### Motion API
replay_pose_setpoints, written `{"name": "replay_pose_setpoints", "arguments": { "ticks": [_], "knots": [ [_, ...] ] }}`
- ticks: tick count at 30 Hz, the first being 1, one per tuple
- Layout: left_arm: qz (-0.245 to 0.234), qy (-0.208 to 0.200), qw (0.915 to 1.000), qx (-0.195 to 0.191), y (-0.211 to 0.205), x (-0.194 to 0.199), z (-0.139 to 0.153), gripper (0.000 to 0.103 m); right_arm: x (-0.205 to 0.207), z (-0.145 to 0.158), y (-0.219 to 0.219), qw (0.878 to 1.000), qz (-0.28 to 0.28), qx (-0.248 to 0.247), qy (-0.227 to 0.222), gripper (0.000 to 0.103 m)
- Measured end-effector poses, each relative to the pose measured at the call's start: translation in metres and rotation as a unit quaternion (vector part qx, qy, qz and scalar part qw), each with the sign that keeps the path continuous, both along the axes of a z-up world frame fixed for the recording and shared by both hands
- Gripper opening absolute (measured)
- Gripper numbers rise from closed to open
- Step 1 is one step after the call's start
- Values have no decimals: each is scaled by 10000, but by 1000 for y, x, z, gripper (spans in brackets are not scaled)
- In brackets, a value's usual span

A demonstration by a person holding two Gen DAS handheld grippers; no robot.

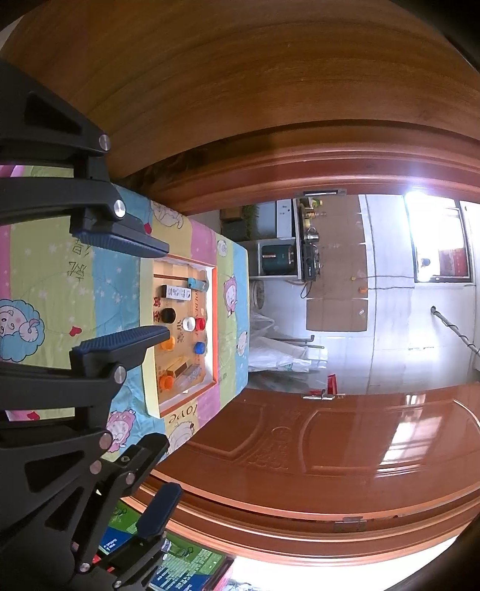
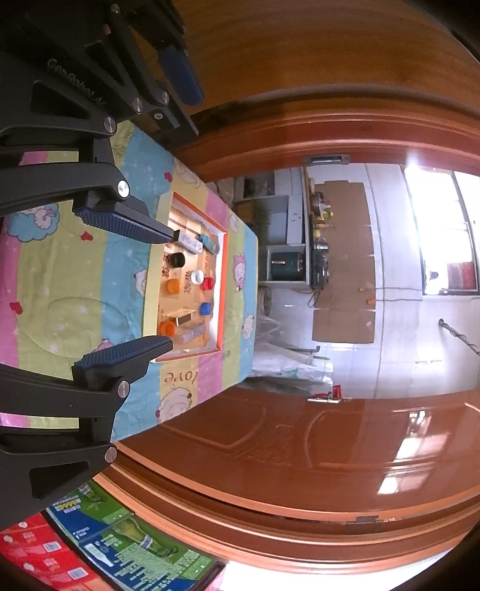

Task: Organize rigid objects

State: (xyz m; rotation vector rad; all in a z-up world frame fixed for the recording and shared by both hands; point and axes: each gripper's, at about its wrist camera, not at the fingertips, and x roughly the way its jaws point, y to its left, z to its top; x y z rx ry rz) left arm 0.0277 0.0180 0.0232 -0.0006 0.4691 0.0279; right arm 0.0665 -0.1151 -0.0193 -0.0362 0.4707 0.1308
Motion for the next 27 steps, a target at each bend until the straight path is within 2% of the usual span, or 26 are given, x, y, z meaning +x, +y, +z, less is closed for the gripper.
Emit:
{"name": "replay_pose_setpoints", "arguments": {
  "ticks": [27],
  "knots": [
    [11,43,10000,-27,3,0,-1,38,0,1,-3,10000,-14,33,10,54]
  ]
}}
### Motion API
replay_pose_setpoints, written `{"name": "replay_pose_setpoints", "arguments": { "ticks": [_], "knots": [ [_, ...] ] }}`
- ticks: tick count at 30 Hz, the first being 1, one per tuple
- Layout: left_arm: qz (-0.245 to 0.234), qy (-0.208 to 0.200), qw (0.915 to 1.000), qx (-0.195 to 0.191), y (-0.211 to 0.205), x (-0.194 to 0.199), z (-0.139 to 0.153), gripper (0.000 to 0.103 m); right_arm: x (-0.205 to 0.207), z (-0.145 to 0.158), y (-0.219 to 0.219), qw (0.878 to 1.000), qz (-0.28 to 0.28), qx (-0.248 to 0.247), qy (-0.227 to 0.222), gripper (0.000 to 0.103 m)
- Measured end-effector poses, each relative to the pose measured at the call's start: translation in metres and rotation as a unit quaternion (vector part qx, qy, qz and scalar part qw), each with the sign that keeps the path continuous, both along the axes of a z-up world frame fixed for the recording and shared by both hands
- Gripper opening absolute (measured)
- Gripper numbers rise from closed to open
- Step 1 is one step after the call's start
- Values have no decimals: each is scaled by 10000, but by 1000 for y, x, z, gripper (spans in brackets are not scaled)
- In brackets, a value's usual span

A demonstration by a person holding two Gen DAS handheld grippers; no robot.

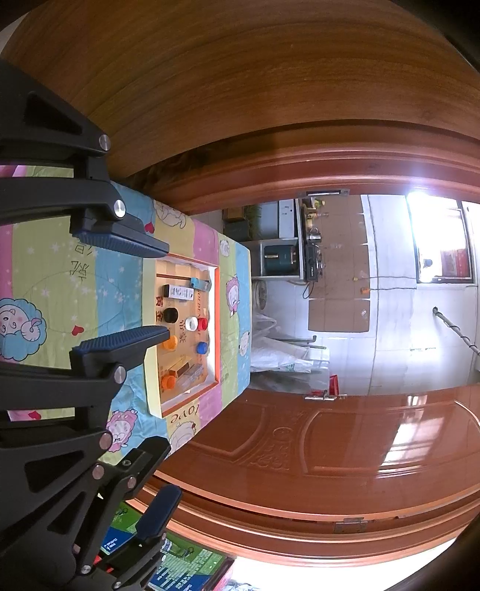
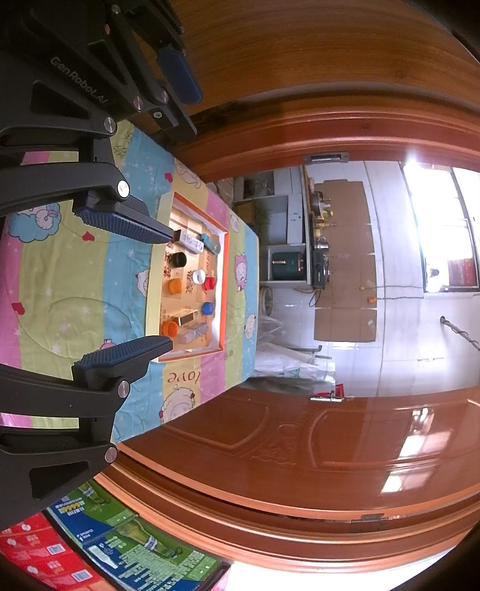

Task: Organize rigid objects

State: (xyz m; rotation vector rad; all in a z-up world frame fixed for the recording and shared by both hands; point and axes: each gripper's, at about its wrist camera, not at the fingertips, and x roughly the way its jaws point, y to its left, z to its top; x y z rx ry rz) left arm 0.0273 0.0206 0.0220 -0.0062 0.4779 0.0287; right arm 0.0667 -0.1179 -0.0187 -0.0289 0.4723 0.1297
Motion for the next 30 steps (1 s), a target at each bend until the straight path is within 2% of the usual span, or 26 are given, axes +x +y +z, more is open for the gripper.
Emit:
{"name": "replay_pose_setpoints", "arguments": {
  "ticks": [30],
  "knots": [
    [-10,38,10000,5,-1,-3,-3,38,0,0,-2,10000,-1,8,18,54]
  ]
}}
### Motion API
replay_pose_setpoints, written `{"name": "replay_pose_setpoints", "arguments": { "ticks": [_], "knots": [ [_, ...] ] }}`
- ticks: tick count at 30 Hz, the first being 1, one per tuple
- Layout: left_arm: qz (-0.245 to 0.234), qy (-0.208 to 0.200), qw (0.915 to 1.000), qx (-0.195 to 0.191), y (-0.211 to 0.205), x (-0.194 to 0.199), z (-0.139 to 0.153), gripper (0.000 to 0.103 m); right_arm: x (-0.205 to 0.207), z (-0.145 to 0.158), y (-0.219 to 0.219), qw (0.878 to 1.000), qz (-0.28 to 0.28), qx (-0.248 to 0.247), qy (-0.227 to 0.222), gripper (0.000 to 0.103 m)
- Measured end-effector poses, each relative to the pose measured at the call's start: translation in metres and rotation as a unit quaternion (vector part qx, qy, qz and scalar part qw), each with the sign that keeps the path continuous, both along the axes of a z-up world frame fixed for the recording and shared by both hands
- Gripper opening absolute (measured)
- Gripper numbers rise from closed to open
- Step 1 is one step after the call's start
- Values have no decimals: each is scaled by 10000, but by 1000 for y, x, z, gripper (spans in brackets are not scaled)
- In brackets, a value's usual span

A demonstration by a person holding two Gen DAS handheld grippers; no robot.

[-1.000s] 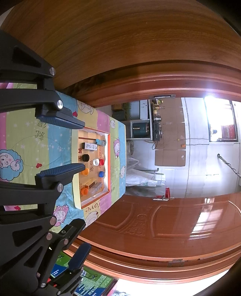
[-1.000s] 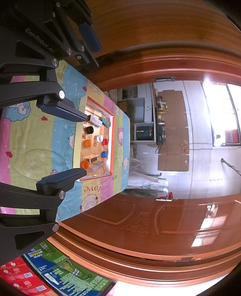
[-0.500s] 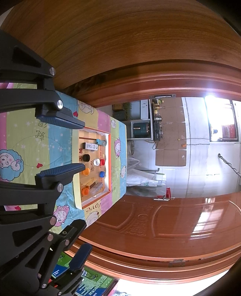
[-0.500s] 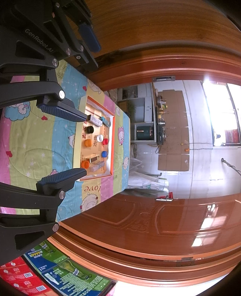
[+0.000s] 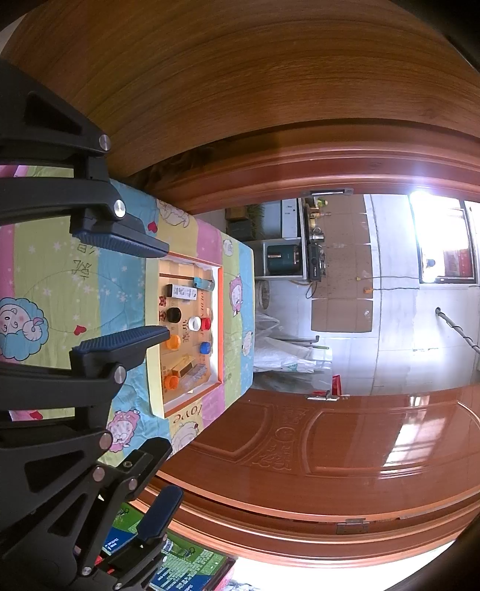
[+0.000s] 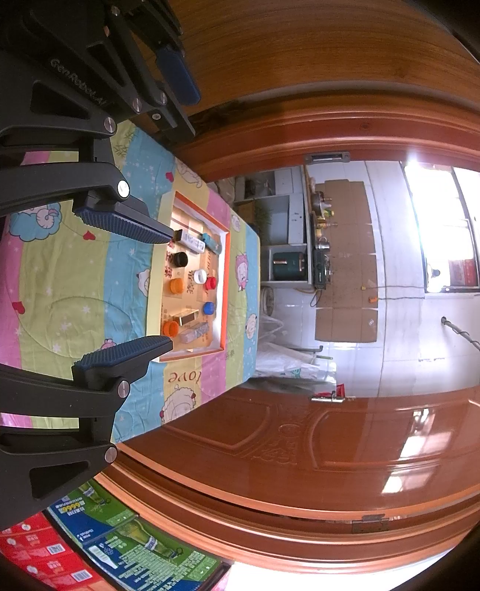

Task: Organize rigid objects

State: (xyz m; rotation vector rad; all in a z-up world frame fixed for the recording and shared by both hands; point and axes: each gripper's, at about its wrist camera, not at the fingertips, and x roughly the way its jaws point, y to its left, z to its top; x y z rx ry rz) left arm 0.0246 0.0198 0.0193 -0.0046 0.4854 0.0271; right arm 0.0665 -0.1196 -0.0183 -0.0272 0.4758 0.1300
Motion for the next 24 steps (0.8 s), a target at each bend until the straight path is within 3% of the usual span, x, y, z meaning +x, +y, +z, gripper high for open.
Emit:
{"name": "replay_pose_setpoints", "arguments": {
  "ticks": [24],
  "knots": [
    [-36,20,10000,-10,-3,-2,-2,38,-1,-3,-1,10000,-16,40,-7,54]
  ]
}}
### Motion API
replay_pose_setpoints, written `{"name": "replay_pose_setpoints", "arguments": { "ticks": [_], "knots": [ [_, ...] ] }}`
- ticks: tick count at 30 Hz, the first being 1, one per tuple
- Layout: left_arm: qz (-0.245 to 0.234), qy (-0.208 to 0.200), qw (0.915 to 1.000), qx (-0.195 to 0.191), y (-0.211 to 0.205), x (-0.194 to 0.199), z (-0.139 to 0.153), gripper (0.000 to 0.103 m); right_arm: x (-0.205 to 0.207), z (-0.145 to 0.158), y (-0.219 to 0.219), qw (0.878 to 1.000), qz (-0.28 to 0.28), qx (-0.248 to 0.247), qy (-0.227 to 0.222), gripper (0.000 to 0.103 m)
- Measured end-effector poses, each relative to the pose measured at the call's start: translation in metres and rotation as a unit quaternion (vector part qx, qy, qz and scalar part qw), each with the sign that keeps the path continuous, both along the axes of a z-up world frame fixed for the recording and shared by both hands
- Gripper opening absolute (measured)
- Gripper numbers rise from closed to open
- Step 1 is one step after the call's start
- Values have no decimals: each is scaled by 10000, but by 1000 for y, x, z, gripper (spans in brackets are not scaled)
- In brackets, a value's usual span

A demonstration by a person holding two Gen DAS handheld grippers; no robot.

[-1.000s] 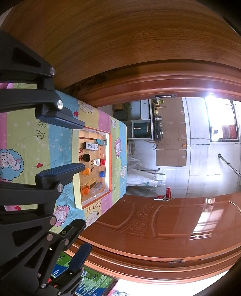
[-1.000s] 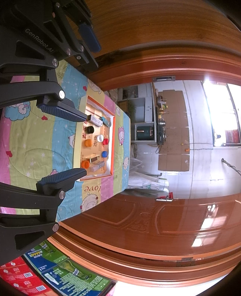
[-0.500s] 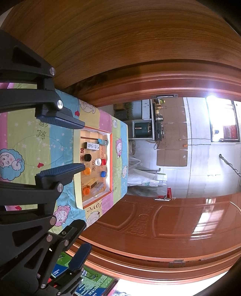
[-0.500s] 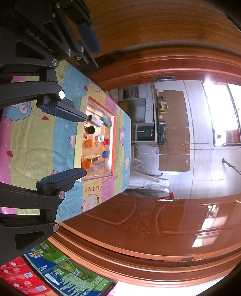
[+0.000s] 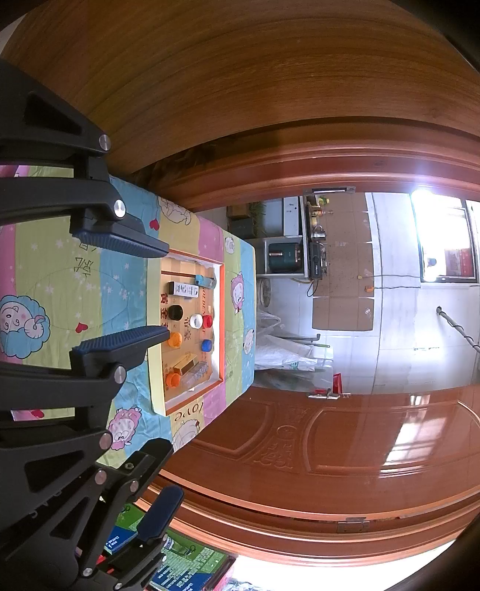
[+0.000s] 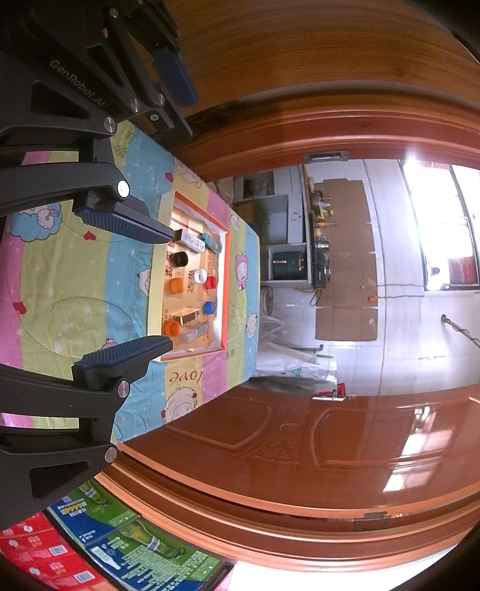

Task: Organize rigid objects

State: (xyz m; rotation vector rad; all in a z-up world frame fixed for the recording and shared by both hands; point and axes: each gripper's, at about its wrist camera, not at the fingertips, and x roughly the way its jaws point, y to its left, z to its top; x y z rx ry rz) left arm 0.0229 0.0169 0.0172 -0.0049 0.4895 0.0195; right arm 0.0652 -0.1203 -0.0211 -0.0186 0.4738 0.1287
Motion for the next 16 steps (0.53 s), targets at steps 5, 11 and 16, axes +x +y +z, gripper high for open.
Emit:
{"name": "replay_pose_setpoints", "arguments": {
  "ticks": [5,11,16],
  "knots": [
    [8,0,10000,4,0,0,0,38,0,0,0,10000,-1,1,-1,54],
    [31,-19,10000,-12,0,0,0,38,0,-1,1,10000,-16,12,13,54],
    [69,-60,10000,-7,0,2,0,38,0,-2,1,10000,-18,6,15,54]
  ]
}}
